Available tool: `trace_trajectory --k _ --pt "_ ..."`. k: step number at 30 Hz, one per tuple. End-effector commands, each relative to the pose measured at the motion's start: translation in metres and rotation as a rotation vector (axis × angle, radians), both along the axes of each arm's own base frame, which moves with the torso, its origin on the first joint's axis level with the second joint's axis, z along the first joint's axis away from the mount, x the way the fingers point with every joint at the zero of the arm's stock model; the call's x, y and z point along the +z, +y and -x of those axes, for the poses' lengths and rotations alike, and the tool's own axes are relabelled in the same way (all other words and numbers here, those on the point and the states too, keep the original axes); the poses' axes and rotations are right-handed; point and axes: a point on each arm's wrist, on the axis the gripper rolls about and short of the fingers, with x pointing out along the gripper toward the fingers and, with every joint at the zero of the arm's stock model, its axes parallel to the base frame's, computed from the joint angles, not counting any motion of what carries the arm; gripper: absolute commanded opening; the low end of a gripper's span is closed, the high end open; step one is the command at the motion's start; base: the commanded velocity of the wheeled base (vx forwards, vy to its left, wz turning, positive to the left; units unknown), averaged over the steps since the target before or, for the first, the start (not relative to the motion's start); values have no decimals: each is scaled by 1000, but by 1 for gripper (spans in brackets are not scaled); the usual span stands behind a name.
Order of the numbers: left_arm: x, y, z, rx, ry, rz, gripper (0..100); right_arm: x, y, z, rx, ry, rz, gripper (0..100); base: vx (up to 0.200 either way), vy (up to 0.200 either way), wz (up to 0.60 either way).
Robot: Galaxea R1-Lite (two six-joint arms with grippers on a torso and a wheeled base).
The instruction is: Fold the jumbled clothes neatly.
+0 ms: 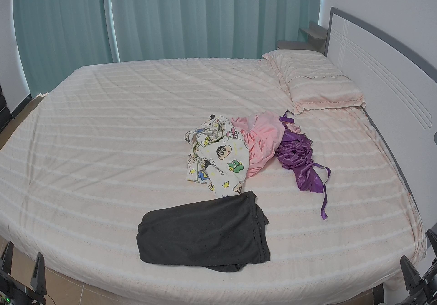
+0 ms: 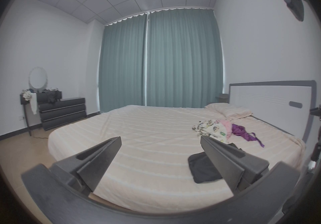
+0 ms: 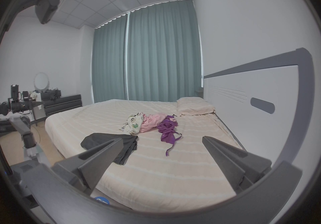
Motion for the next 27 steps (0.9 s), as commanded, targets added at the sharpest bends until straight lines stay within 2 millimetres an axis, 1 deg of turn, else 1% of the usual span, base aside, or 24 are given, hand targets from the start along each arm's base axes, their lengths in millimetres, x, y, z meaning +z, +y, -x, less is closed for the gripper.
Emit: trace_trajectory --k 1,4,8,10,11,12,14,16,19,20,21,22,27 --pt "-7 -2 0 -95 24 10 100 -4 1 -1 31 -1 47 100 0 0 0" --pt "-9 -3 0 -123 44 -31 100 -5 1 -1 30 6 59 100 0 0 0" --pt "-9 -3 0 -126 44 -31 100 -5 1 -1 17 20 22 100 0 0 0" --pt "-9 -3 0 -127 44 -33 100 -10 1 -1 -23 76 21 100 0 0 0" --pt "-8 -3 0 -129 43 -34 100 -14 1 0 -78 132 23 100 0 0 0" --pt "-9 -3 0 -129 44 -33 100 -13 1 1 -104 133 20 100 0 0 0" --pt "-9 -3 0 -129 45 -34 100 -11 2 3 -130 95 25 100 0 0 0" --pt "-9 -3 0 -130 45 -36 100 -13 2 8 -156 18 41 100 0 0 0" --pt "-9 -3 0 -129 46 -34 100 -14 3 7 -161 -11 20 100 0 0 0" --pt "-9 -3 0 -129 46 -34 100 -14 3 7 -161 -11 20 100 0 0 0" --pt "-9 -3 0 -129 46 -34 100 -14 2 7 -172 -8 -30 100 0 0 0" --pt "-9 -3 0 -129 46 -34 100 -14 2 7 -181 -5 -39 100 0 0 0" --pt "-9 -3 0 -129 46 -34 100 -14 2 7 -181 -7 2 100 0 0 0"
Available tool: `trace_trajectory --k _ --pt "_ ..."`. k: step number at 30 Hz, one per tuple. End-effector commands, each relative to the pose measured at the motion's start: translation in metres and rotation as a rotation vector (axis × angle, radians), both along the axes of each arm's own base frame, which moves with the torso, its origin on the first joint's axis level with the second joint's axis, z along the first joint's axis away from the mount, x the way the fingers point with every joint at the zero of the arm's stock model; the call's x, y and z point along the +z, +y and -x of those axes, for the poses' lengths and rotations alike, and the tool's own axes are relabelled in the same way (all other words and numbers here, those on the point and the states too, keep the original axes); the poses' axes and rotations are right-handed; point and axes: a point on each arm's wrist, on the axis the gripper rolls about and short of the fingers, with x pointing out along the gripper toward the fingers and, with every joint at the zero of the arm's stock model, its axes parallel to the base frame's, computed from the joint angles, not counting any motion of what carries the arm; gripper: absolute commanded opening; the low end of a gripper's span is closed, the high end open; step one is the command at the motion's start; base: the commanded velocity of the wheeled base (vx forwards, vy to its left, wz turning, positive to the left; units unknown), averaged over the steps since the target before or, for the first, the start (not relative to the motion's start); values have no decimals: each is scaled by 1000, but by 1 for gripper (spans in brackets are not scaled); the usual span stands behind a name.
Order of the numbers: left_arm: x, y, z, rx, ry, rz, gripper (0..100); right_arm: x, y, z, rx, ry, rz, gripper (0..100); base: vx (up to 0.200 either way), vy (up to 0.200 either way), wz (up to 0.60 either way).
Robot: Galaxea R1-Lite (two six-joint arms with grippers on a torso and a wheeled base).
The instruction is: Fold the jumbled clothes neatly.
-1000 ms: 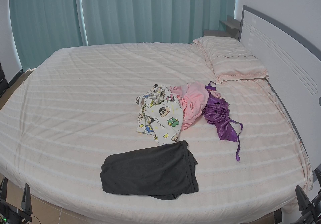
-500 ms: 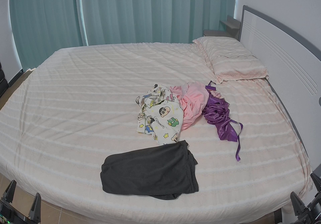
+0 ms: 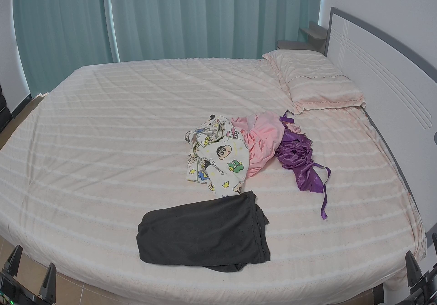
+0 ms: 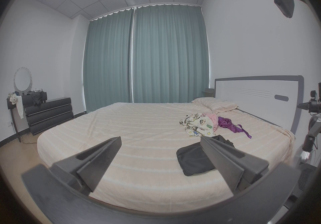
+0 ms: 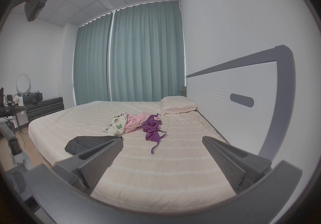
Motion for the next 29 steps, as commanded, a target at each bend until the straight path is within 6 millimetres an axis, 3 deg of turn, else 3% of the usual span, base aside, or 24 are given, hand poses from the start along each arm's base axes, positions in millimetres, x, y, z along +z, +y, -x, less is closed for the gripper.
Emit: trace_trajectory --k 1,29 --pt "-4 0 0 1 4 0 100 -5 0 0 -1 -4 26 100 0 0 0" --pt "-4 0 0 1 4 2 100 -5 1 0 28 -5 14 100 0 0 0"
